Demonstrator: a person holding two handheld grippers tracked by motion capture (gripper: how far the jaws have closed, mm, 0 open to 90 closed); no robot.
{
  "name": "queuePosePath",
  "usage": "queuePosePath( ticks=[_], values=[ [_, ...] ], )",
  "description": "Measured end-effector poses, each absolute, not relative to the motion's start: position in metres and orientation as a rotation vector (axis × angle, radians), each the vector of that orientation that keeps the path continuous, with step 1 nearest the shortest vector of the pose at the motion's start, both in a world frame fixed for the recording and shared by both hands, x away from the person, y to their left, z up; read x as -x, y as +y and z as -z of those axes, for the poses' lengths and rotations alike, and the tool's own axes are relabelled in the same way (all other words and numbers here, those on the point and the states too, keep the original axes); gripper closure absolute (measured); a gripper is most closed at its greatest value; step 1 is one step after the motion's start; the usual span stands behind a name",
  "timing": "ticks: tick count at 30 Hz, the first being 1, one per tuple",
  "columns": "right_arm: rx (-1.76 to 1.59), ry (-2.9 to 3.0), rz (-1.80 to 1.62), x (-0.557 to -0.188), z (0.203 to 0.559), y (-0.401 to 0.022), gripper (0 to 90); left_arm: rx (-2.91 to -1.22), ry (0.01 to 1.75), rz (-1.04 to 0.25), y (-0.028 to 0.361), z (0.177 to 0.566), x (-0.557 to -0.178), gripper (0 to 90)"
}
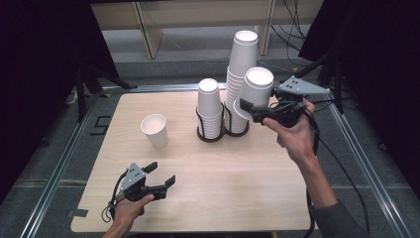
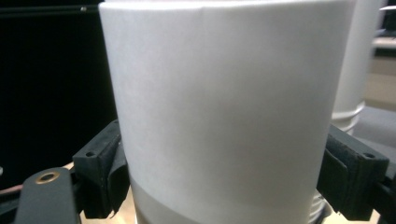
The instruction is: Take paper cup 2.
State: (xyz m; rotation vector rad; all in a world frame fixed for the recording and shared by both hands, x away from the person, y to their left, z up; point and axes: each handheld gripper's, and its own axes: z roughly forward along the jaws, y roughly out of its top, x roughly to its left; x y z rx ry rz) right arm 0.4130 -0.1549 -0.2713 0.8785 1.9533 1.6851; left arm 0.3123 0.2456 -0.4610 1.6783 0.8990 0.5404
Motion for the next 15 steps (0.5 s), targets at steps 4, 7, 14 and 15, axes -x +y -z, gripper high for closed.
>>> queuePosePath(
  ticks=[4, 7, 14, 15],
  values=[
    [-0.87, 1.982, -1.688, -0.413, 0.293, -0.144, 16.3, -1.683, 0.886, -0.547, 0.246, 0.462, -0.312, 14.4],
    [-0.876, 2.01, -1.704, -0.411, 0.307, -0.134, 16.3, -1.685, 0.878, -0.544, 0.246, 0.463, -0.313, 14.4],
    [-0.832, 2.07, -1.727, -0.408, 0.333, -0.114, 16.3, -1.695, 0.873, -0.55, 0.247, 0.464, -0.313, 14.4],
    [-0.832, 2.076, -1.722, -0.408, 0.336, -0.111, 16.3, -1.69, 0.872, -0.552, 0.247, 0.464, -0.312, 14.4]
  ],
)
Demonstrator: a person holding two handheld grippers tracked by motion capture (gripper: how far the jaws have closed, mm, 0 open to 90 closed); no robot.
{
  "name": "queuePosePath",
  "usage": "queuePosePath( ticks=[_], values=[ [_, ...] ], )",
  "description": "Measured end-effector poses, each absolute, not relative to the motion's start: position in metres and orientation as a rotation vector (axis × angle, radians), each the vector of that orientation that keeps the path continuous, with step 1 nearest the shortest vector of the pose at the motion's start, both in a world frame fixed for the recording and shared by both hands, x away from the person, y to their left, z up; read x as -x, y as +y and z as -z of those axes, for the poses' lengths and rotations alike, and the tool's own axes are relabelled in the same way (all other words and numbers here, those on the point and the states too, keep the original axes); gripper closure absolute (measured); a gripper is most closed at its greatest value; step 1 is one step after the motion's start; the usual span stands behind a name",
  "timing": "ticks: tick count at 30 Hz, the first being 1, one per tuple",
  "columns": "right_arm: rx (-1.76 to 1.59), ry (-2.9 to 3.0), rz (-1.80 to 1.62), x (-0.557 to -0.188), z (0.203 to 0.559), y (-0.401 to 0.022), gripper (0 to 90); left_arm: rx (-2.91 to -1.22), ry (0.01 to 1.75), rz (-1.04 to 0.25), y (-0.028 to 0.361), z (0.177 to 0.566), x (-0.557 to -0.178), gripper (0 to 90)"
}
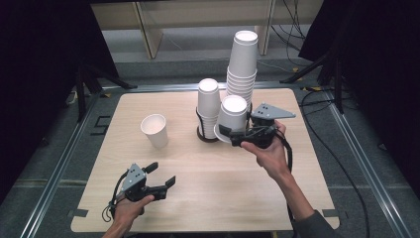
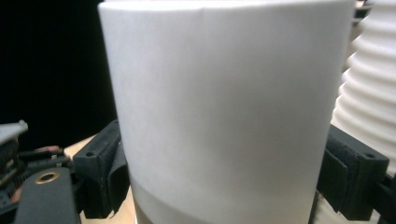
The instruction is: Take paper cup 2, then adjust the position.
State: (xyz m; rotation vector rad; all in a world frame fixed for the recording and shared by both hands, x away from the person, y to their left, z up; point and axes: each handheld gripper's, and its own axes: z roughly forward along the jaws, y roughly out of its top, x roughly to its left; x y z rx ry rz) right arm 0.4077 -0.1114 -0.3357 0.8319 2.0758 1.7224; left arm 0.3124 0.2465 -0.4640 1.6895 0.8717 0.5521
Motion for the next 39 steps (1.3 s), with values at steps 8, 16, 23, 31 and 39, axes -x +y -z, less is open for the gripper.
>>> queuePosePath(
  ticks=[8, 16, 23, 31, 39],
  values=[
    [-0.825, 2.163, -1.731, -0.403, 0.358, -0.092, 16.3, -1.676, 0.845, -0.555, 0.248, 0.465, -0.314, 14.4],
    [-0.805, 2.238, -1.705, -0.402, 0.38, -0.078, 16.2, -1.663, 0.856, -0.556, 0.25, 0.464, -0.313, 14.4],
    [-0.78, 2.289, -1.696, -0.399, 0.394, -0.065, 16.2, -1.678, 0.888, -0.558, 0.251, 0.463, -0.31, 14.3],
    [-0.749, 2.332, -1.67, -0.395, 0.404, -0.054, 16.2, -1.675, 0.884, -0.556, 0.251, 0.463, -0.309, 14.4],
    [-0.725, 2.34, -1.701, -0.393, 0.407, -0.048, 16.2, -1.659, 0.864, -0.546, 0.25, 0.461, -0.308, 14.4]
  ],
)
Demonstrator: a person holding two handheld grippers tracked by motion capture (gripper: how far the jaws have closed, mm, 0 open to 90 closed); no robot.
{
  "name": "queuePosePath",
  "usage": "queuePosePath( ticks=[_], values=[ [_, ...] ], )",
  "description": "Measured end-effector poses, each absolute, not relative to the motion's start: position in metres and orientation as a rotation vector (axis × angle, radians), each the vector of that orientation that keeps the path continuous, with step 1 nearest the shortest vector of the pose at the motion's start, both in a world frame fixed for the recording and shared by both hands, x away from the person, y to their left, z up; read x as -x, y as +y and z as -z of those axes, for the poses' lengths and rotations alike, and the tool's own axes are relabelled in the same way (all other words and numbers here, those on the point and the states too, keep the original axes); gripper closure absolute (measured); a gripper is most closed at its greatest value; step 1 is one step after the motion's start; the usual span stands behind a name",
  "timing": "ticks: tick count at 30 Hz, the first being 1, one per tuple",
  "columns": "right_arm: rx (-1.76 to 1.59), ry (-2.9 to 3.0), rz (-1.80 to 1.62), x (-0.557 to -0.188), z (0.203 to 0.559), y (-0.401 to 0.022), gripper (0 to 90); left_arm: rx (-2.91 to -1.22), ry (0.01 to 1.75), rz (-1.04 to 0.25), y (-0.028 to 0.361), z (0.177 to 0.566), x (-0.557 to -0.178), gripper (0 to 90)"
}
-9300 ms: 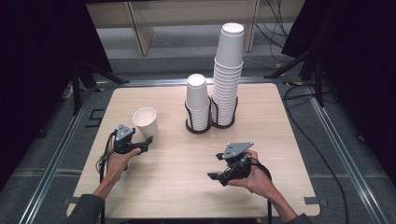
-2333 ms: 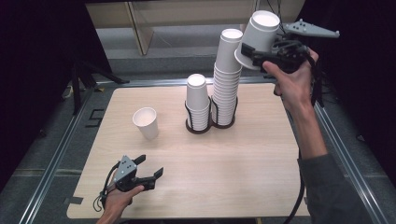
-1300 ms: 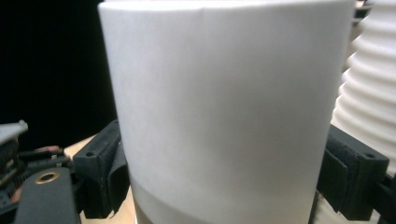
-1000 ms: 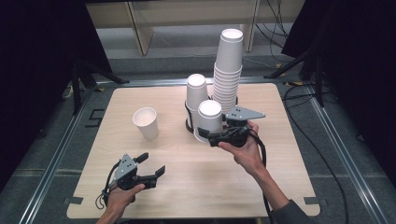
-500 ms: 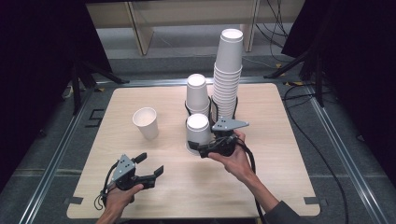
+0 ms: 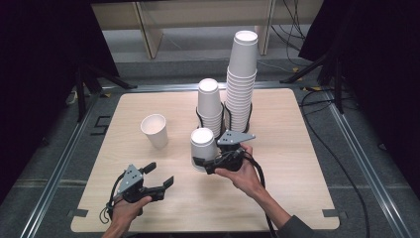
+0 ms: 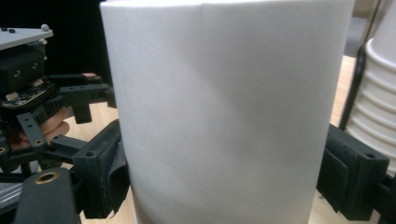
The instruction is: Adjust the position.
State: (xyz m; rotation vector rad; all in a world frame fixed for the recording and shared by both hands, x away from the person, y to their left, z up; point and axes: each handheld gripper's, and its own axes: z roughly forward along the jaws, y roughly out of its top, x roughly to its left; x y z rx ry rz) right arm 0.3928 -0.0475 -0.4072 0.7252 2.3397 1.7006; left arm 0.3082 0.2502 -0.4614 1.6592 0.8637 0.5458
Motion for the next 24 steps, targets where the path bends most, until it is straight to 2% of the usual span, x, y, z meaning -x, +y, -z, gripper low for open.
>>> queuePosePath(
  ticks=[3, 13, 24],
  values=[
    [-0.729, 2.364, -1.694, -0.391, 0.408, -0.044, 16.2, -1.624, 0.796, -0.523, 0.248, 0.462, -0.312, 14.4],
    [-0.706, 2.402, -1.719, -0.388, 0.413, -0.031, 16.3, -1.566, 0.732, -0.41, 0.233, 0.458, -0.309, 14.3],
    [-0.674, 2.414, -1.77, -0.383, 0.413, -0.021, 16.3, -1.594, 0.736, -0.388, 0.213, 0.461, -0.311, 14.3]
  ],
)
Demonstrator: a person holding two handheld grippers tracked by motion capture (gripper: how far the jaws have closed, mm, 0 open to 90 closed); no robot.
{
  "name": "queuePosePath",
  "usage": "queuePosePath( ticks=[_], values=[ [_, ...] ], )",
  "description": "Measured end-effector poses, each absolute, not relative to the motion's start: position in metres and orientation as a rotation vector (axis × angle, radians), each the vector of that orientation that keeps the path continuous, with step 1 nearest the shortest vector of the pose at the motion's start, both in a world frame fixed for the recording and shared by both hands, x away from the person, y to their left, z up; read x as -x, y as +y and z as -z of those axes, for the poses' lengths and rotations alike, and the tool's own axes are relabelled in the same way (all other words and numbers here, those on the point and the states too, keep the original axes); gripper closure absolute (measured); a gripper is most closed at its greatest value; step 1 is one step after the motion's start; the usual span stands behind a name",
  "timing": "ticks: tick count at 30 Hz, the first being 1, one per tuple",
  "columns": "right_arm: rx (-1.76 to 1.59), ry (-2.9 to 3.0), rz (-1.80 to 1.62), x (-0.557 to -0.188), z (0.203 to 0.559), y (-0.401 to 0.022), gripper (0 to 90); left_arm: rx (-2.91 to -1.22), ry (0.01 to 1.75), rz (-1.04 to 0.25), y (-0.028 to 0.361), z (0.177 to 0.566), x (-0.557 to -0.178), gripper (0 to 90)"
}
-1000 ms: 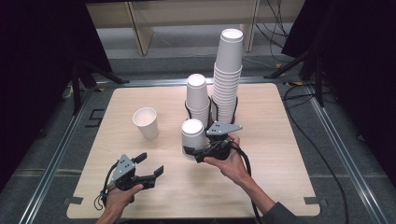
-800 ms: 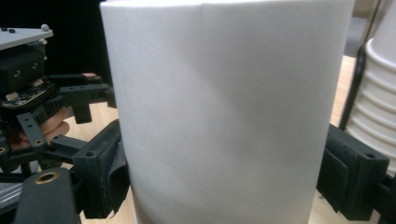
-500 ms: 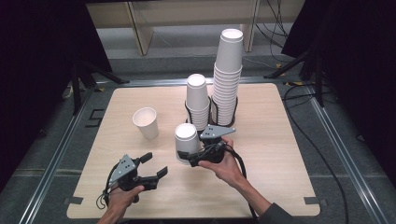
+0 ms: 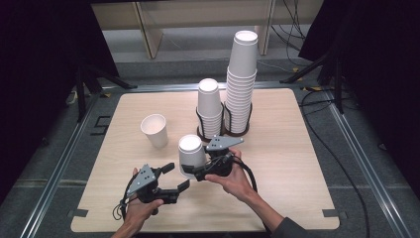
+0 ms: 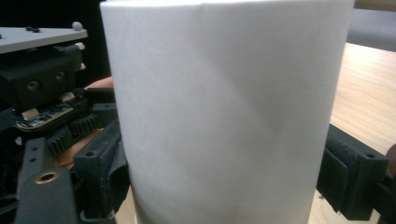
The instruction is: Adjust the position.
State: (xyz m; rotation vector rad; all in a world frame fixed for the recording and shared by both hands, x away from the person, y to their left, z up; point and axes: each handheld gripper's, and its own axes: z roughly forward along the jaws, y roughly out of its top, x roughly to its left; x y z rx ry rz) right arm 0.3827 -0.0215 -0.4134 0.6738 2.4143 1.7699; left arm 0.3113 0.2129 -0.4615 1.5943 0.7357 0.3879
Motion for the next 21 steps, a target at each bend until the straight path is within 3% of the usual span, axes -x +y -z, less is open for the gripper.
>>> queuePosePath(
  ticks=[9, 16, 21],
  values=[
    [-0.658, 2.42, -1.812, -0.378, 0.415, -0.013, 16.4, -1.586, 0.734, -0.392, 0.208, 0.461, -0.311, 12.1],
    [-0.634, 2.415, -1.83, -0.373, 0.416, -0.004, 16.5, -1.594, 0.748, -0.409, 0.206, 0.462, -0.313, 0.0],
    [-0.622, 2.43, -1.861, -0.369, 0.416, 0.001, 16.5, -1.596, 0.744, -0.407, 0.204, 0.462, -0.314, 0.0]
  ],
)
